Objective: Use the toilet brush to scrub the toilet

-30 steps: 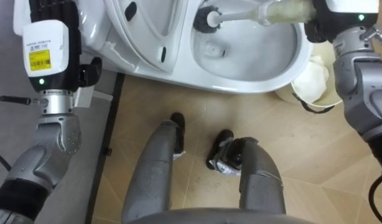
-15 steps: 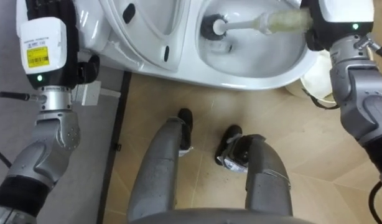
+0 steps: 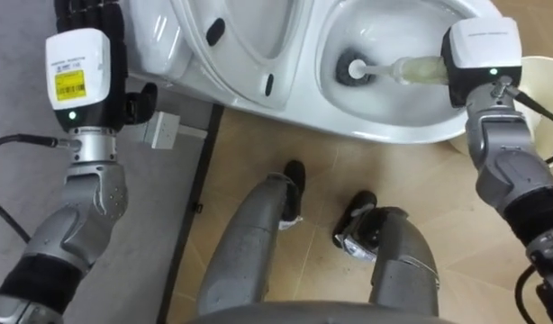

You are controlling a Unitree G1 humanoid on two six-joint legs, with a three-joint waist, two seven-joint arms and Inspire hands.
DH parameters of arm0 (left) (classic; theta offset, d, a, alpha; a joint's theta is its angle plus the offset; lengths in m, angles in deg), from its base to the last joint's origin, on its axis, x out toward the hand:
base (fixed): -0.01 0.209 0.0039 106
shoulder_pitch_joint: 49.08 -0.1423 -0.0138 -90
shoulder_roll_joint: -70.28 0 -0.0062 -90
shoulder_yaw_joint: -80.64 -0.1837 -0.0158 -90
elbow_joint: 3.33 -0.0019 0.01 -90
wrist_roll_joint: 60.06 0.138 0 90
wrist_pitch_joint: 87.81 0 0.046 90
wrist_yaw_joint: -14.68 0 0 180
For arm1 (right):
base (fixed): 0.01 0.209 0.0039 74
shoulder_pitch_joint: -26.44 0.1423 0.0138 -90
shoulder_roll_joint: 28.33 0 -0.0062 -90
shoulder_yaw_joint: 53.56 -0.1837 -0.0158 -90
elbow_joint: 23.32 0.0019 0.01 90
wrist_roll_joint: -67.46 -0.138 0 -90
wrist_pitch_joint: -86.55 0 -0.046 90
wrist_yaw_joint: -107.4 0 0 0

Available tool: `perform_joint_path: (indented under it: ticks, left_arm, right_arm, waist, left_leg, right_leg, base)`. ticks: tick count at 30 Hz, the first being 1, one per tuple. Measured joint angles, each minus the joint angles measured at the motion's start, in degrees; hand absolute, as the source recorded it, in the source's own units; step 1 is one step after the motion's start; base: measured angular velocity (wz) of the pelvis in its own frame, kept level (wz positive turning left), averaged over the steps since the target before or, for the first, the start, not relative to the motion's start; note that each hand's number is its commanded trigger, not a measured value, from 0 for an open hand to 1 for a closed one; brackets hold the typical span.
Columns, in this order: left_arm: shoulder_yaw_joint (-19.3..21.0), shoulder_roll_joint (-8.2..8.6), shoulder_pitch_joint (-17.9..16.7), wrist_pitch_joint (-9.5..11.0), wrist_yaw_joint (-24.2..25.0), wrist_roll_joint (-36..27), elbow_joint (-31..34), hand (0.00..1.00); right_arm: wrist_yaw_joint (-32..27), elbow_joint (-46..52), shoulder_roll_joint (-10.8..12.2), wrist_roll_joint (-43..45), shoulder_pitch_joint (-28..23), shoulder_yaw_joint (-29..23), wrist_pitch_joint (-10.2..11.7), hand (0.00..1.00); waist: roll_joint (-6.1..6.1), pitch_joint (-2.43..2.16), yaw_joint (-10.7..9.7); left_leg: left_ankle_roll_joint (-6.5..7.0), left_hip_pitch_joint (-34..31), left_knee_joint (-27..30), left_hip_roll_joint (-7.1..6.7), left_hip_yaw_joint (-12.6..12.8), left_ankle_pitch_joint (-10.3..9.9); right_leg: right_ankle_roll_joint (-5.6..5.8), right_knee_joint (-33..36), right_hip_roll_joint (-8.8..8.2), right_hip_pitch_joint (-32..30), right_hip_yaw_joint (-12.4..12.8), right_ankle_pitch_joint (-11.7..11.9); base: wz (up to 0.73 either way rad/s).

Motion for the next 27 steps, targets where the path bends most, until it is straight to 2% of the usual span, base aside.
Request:
perform_joint_path:
  ticks: [6,8,10,11,13,15,16,18,20,22,24,25,27]
  left_arm:
    - [0.0,1.07,-0.1,0.4,3.7,-2.0,-3.0,0.0]
    - [0.1,1.07,-0.3,0.4,4.8,-2.7,-4.0,0.0]
    - [0.1,1.12,-1.3,0.5,5.9,-2.7,-4.6,0.0]
    - [0.1,1.14,-1.7,0.5,6.3,-2.8,-4.6,0.0]
    - [0.1,1.18,-3.9,1.0,7.5,-3.0,-5.5,0.0]
    - [0.2,1.45,-4.9,1.3,7.8,-2.9,-6.3,0.0]
    - [0.6,1.95,-5.8,1.3,8.6,-2.9,-6.3,0.0]
    - [2.1,3.45,-8.1,1.3,9.9,-3.1,-6.4,0.0]
    - [3.0,4.42,-10.1,1.4,10.9,-4.3,-6.1,0.0]
    - [4.9,6.0,-13.3,1.5,12.6,-5.1,-4.4,0.0]
    - [6.3,6.77,-16.1,1.6,13.7,-5.7,-2.9,0.0]
    - [7.0,7.28,-17.0,1.7,14.2,-6.2,-2.4,0.0]
    - [9.2,8.95,-20.9,1.8,16.4,-7.6,-1.0,0.0]
  right_arm:
    - [3.1,0.0,0.0,0.0,-1.8,-0.1,-0.1,1.0]
    - [3.6,-0.1,0.2,-0.2,-3.0,-0.1,0.0,1.0]
    - [4.2,0.0,1.0,-0.7,-5.1,-0.2,0.2,1.0]
    - [4.4,0.0,1.4,-0.9,-5.4,-0.4,0.4,1.0]
    - [5.4,0.0,2.8,-2.3,-6.7,-1.5,1.6,1.0]
    - [5.9,0.2,3.8,-3.0,-9.1,-3.2,2.9,1.0]
    - [6.7,1.0,4.2,-3.3,-10.9,-4.8,3.6,1.0]
    - [7.7,3.0,4.5,-3.3,-13.3,-6.7,4.7,1.0]
    - [7.8,5.2,4.4,-3.4,-16.3,-7.6,5.2,1.0]
    - [7.9,6.3,5.4,-3.7,-20.0,-9.8,6.3,1.0]
    - [8.3,8.4,5.5,-3.9,-23.1,-11.4,7.3,1.0]
    - [8.5,9.3,5.5,-3.9,-24.2,-12.1,7.6,1.0]
    - [9.4,12.8,5.7,-4.7,-27.8,-14.2,8.2,1.0]
  waist:
    - [-0.29,-0.07,-0.3]
    - [-0.83,-0.05,-0.5]
    - [-2.6,-0.43,-0.7]
    - [-3.21,-0.48,-0.8]
    - [-5.13,-0.91,-2.0]
    - [-6.11,-1.16,-2.7]
    - [-6.53,-1.38,-2.7]
    - [-6.81,-1.43,-2.7]
    - [-6.97,-1.57,-2.7]
    - [-7.11,-1.73,-3.2]
    - [-7.58,-2.11,-3.4]
    - [-7.65,-2.16,-3.4]
    - [-7.81,-2.42,-3.4]
  left_leg:
    - [-0.03,3.6,-1.4,-0.82,-0.8,0.0]
    - [-0.05,5.8,-2.2,-1.0,-0.9,0.0]
    - [-0.1,9.0,-3.9,-1.12,-0.6,0.0]
    - [-0.12,9.7,-4.2,-1.15,-0.5,0.1]
    - [-0.13,12.7,-5.3,-1.14,-0.3,0.1]
    - [-0.12,15.5,-6.2,-1.06,-0.4,0.1]
    - [-0.11,17.1,-6.4,-0.73,-0.1,0.1]
    - [-0.08,20.1,-7.8,-0.57,0.9,0.0]
    - [-0.06,23.1,-9.4,-0.85,0.8,0.0]
    - [-0.06,26.2,-10.6,-0.88,0.6,-0.1]
    - [-0.11,28.3,-12.2,-0.97,0.8,-0.1]
    - [-0.11,29.0,-12.5,-0.98,0.9,-0.1]
    - [-0.29,32.0,-14.0,-1.05,1.0,-0.3]
  right_leg:
    - [0.49,-1.3,-0.3,4.0,-1.0,-0.3]
    - [0.58,-2.4,-0.31,6.2,-1.2,-0.3]
    - [0.84,-3.9,-0.16,9.2,-1.1,-0.5]
    - [0.89,-4.2,-0.13,9.9,-1.0,-0.5]
    - [1.15,-6.1,0.22,13.3,-1.4,-0.6]
    - [1.67,-7.9,0.57,16.7,-1.9,-0.6]
    - [2.05,-9.1,1.02,18.7,-1.7,-0.4]
    - [2.46,-10.9,1.14,21.7,-1.6,-0.1]
    - [2.86,-12.3,1.23,24.3,-1.4,0.1]
    - [3.41,-14.8,2.06,28.0,-1.2,0.4]
    - [3.6,-15.8,2.11,29.7,-1.1,0.6]
    - [3.64,-16.1,2.1,30.3,-1.1,0.6]
    - [3.71,-17.4,2.15,32.9,-1.1,0.7]
  base:
    - [0.11]
    - [0.07]
    - [0.0]
    - [0.0]
    - [0.07]
    - [0.17]
    - [0.08]
    - [-0.08]
    - [-0.04]
    - [0.06]
    - [0.02]
    - [-0.08]
    - [-0.1]
